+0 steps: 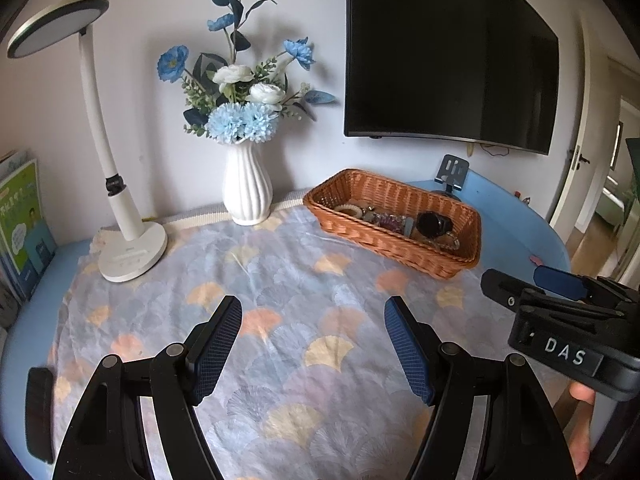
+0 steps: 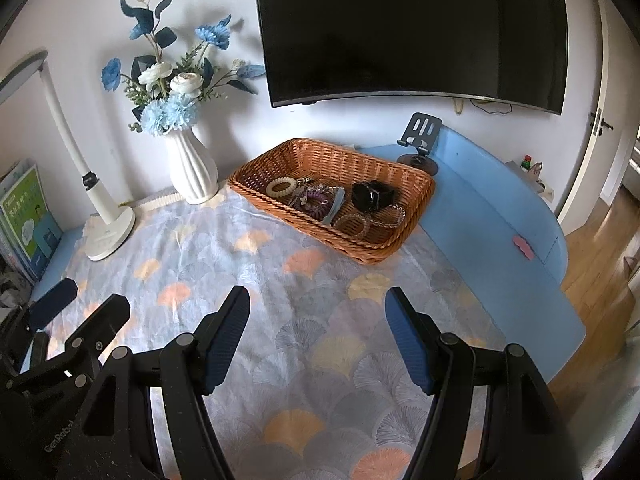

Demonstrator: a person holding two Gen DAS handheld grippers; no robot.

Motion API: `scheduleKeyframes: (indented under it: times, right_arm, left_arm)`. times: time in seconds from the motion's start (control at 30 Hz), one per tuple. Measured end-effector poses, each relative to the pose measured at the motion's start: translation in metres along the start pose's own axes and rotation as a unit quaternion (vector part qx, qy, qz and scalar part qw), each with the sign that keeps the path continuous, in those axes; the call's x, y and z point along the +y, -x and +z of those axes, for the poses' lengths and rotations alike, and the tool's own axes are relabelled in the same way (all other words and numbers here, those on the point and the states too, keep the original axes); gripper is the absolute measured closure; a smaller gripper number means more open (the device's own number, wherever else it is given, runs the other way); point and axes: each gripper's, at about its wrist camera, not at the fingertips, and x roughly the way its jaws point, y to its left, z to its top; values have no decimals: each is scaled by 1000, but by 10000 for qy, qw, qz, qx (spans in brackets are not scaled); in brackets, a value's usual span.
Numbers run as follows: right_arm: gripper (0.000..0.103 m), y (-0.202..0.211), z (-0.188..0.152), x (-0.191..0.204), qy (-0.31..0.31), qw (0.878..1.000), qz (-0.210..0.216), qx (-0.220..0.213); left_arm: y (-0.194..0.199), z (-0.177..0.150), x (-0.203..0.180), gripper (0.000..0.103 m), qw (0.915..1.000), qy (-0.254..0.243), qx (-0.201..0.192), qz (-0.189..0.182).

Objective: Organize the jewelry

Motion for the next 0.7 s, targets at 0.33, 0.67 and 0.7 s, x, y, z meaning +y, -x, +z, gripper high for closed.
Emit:
scheduleKeyframes:
  times: [0.33,0.67,0.7]
  right_arm:
    - [31,-3,-1,-3,-40,10000,2,51]
    - [31,-8,-3,-2,-37,9999,20,123]
    - [31,-8,-3,-2,-27,9999,22,127]
  left_arm:
    - [-4,-2,-2,28,10000,-36,61,-7]
    - [-4,-3,0,28,9994,-23,-120,309]
    - [-4,-3,1,28,9995,-27,-108,285]
